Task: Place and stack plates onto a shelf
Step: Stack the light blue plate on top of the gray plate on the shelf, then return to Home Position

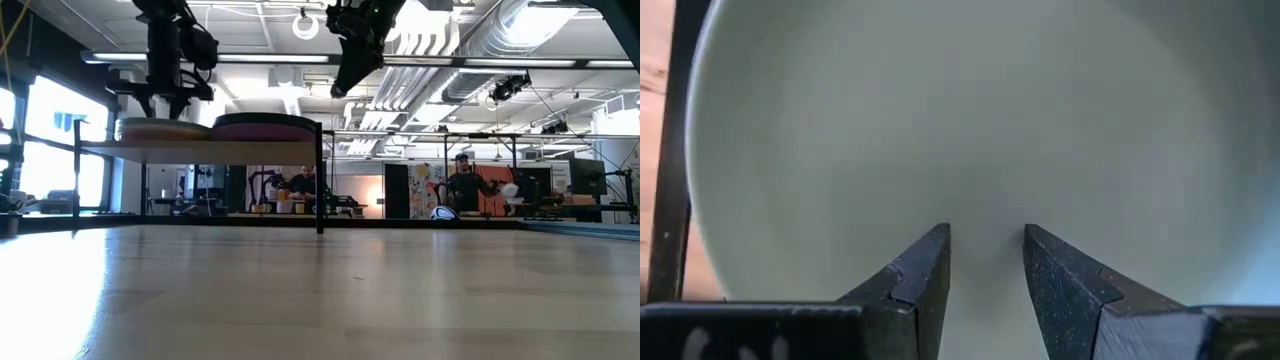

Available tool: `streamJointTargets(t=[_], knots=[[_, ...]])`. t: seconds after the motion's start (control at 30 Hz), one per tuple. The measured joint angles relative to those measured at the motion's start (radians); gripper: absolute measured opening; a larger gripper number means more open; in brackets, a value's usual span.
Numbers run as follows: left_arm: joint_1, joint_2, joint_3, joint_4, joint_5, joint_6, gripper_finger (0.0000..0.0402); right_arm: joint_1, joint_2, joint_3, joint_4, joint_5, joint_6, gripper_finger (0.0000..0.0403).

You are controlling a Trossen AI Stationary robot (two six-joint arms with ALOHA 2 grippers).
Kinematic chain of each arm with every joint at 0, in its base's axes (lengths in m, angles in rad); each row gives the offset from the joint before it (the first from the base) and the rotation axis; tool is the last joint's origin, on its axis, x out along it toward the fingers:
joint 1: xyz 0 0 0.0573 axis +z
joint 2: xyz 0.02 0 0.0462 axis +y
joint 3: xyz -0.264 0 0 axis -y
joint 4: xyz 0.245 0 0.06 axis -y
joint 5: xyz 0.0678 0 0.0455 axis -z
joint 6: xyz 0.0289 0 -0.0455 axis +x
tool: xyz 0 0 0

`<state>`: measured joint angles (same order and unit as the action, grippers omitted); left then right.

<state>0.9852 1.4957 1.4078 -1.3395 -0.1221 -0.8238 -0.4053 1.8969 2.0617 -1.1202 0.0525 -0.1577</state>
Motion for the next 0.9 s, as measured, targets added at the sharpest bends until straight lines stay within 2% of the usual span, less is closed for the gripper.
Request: streamJointTargets(t=[0.27,0.6,0.7,0.83,0.9], knots=[[0.0,-0.004,-0.001,-0.001,0.013,0.019,0.0117,0.0,0.0,0.0,-0.002,0.0,0.0,0.0152],[-0.058,-0.16,-0.001,0.001,0.033,0.098,0.0117,0.0,0.0,0.0,-0.006,-0.003,0.001,0.0152],[-0.104,-0.227,-0.001,0.002,0.02,0.144,0.0117,-0.002,0.0,0.0,-0.017,-0.06,0.023,0.0152],[-0.195,-0.319,-0.014,0.019,-0.026,0.218,0.0117,-0.008,0.0,-0.003,-0.05,-0.206,0.056,0.0152],[-0.256,-0.38,-0.051,0.039,-0.05,0.232,0.0117,-0.008,-0.004,-0.028,-0.042,-0.229,0.09,0.0152]])
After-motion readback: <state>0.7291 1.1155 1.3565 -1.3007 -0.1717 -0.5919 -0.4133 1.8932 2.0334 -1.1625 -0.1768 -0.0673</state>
